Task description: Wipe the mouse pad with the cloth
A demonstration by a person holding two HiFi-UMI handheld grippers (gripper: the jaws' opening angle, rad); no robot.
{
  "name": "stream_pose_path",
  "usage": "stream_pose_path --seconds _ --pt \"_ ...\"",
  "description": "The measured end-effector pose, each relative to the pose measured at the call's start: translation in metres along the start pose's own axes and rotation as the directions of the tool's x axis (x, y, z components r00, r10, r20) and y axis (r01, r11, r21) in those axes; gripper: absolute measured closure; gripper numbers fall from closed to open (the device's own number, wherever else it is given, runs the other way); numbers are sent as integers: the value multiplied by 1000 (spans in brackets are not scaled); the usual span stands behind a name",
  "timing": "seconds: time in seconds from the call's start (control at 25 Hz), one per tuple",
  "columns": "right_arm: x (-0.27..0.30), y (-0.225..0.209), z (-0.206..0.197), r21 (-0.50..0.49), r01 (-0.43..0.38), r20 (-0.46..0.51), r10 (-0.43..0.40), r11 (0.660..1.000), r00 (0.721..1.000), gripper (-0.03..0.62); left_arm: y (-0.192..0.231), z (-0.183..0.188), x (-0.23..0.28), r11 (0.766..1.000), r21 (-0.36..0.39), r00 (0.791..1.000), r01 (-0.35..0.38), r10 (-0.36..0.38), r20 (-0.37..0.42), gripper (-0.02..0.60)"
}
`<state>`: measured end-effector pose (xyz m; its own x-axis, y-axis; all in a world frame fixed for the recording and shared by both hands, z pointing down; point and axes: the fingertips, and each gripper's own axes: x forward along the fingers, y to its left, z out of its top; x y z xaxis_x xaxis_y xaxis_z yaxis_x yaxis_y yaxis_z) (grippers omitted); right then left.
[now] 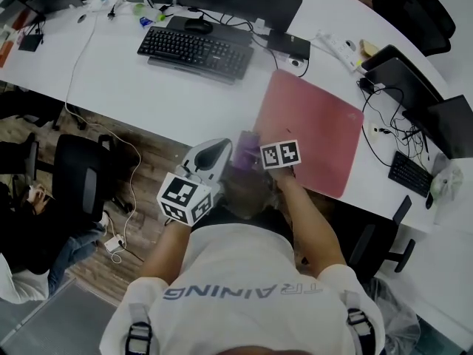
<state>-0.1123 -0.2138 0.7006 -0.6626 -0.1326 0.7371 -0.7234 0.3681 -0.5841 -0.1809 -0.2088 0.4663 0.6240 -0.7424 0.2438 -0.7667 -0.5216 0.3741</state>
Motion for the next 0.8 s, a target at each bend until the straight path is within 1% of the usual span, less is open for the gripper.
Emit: stream_pose_path --seconds 0.12,0.24,0.48,0.64,0.8 --pt "-10 -15 -6 30 -11 15 10 999 1000 484 -11 -3 4 999 13 999 -39 39 -3 549" --pt "-28 -36 -15 47 -7 17 6 999 1000 484 -33 -10 13 996 52 997 -72 73 -15 549" --pt "-72 -83 -36 70 -16 11 15 997 1000 484 -92 -26 40 997 39 998 -63 64 -22 549" --pt "-98 -114 -50 123 -38 29 34 992 999 482 -124 -36 58 998 33 998 -50 51 -29 549" --pt "-129 -141 -67 154 -33 50 26 988 998 482 -152 -38 73 999 35 999 -31 32 -22 549"
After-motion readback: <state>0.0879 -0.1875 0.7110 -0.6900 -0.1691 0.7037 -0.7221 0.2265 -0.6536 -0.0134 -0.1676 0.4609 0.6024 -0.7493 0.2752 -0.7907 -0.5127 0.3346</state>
